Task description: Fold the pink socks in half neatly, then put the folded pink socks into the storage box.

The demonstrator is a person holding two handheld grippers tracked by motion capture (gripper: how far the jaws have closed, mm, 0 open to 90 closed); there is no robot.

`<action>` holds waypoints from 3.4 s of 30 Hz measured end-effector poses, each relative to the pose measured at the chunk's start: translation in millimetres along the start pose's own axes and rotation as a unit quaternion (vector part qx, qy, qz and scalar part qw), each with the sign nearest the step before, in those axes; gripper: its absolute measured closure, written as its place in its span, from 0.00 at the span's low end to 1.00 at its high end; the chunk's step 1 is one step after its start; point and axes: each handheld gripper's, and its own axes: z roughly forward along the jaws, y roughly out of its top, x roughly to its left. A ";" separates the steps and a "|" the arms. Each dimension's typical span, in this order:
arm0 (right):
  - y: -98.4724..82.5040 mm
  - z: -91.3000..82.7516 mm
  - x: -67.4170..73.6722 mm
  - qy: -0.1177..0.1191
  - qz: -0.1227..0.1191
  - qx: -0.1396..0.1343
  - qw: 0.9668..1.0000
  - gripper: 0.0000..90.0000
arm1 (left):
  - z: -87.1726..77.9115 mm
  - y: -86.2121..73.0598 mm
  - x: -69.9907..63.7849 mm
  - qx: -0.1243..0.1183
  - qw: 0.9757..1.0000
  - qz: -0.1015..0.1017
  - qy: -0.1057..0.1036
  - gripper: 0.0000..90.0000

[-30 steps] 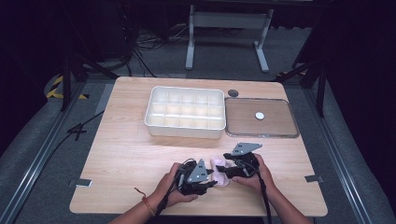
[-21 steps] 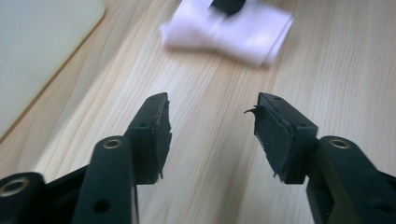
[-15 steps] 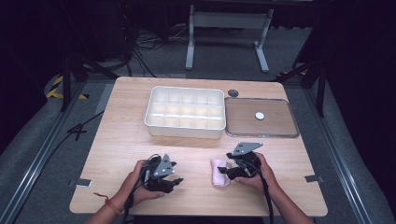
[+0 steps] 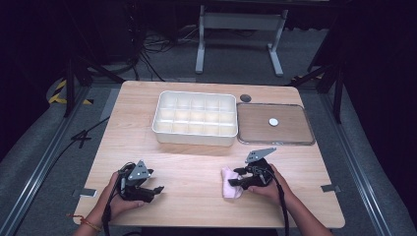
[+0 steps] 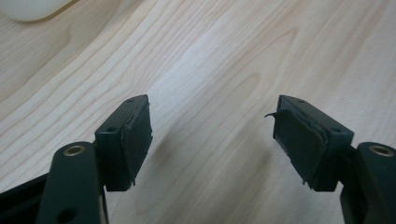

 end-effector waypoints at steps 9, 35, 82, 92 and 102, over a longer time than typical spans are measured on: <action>-0.4 1.8 0.7 0.036 0.012 0.005 0.999 0.71 | 7.3 -1.4 1.7 0.005 1.000 -0.001 0.010 0.25; 2.8 -21.4 21.5 -0.068 -0.076 -0.034 0.994 0.78 | 16.1 -4.1 4.7 -0.022 1.000 -0.021 0.000 0.15; 2.3 -71.0 12.9 -0.156 -0.074 -0.118 0.978 0.78 | 18.4 -2.4 6.1 -0.020 1.000 -0.017 -0.001 0.11; 5.1 -76.5 12.0 -0.170 -0.082 -0.124 0.974 0.78 | 18.6 -1.9 6.5 -0.019 1.000 -0.015 0.003 0.10; 15.3 -84.0 8.0 -0.183 -0.088 -0.145 0.968 0.78 | 18.3 -2.0 6.3 -0.019 1.000 -0.015 0.006 0.10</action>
